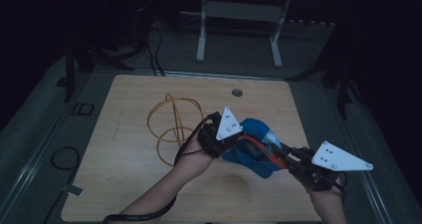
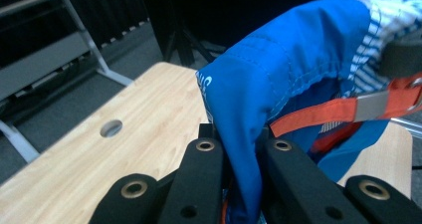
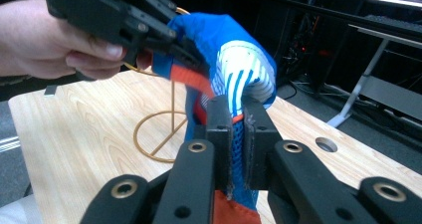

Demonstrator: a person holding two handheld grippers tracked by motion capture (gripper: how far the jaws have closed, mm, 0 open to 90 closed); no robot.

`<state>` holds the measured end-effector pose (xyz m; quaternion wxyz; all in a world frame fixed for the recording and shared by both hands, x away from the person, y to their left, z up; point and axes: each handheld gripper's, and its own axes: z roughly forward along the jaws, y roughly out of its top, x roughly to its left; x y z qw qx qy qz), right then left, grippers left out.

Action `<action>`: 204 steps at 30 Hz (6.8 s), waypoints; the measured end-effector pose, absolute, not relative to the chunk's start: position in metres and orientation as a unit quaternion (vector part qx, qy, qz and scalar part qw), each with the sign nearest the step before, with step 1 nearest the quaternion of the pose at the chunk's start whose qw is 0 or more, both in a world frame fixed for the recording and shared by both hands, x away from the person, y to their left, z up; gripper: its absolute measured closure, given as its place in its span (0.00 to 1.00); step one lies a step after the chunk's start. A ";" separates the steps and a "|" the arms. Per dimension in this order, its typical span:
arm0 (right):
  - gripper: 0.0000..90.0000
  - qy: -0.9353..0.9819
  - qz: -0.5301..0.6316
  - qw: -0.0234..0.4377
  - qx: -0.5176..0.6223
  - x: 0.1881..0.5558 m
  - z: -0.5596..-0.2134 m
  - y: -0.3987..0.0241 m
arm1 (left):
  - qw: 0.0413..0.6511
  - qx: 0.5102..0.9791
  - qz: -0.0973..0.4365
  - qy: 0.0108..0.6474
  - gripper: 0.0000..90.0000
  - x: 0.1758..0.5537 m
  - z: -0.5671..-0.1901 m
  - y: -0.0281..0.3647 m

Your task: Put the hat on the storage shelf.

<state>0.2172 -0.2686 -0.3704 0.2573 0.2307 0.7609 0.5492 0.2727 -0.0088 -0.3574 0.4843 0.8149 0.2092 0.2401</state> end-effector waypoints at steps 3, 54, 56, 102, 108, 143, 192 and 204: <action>0.87 0.763 0.550 0.255 0.224 0.215 -0.370 -0.267 | 0.485 0.814 0.248 0.200 1.00 0.273 -0.351 -0.007; 0.99 0.765 0.551 0.267 0.198 0.217 -0.377 -0.239 | 0.608 0.774 0.151 0.094 1.00 0.277 -0.323 0.017; 1.00 0.759 0.556 0.269 0.204 0.216 -0.375 -0.241 | 0.609 0.773 0.149 0.098 1.00 0.278 -0.324 0.020; 1.00 0.757 0.573 0.249 0.191 0.236 -0.335 -0.230 | 0.503 0.831 0.218 0.089 0.17 0.245 -0.331 0.076; 1.00 0.750 0.576 0.251 0.205 0.243 -0.334 -0.232 | 0.506 0.827 0.230 0.086 0.16 0.238 -0.336 0.075; 1.00 0.769 0.563 0.231 0.193 0.329 -0.279 -0.117 | 0.537 0.701 0.353 0.309 0.03 0.199 -0.451 0.220; 0.64 0.833 0.493 0.140 0.209 0.384 -0.340 -0.043 | 0.534 0.681 0.317 0.388 0.04 0.182 -0.534 0.240; 0.53 0.826 0.489 0.146 0.239 0.389 -0.351 -0.060 | 0.533 0.687 0.311 0.385 0.04 0.183 -0.537 0.238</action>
